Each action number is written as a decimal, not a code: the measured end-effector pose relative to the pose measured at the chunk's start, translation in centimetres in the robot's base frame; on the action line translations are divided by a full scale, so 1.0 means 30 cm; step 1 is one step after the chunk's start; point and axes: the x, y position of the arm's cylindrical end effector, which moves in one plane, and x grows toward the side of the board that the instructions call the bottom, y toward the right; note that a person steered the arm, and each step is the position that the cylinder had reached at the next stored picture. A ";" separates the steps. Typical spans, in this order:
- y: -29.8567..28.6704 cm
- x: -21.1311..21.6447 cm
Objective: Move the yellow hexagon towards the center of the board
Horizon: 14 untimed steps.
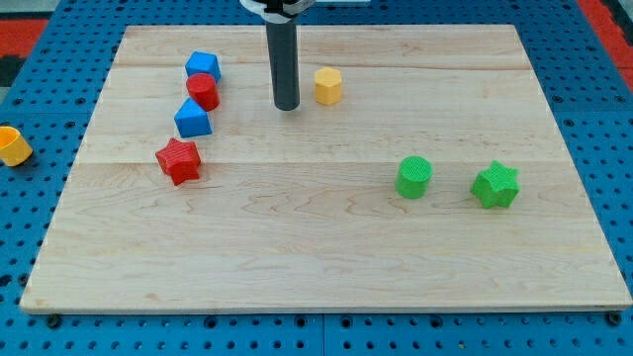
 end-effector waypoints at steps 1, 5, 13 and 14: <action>-0.010 0.167; 0.094 0.102; 0.568 0.029; 0.668 -0.244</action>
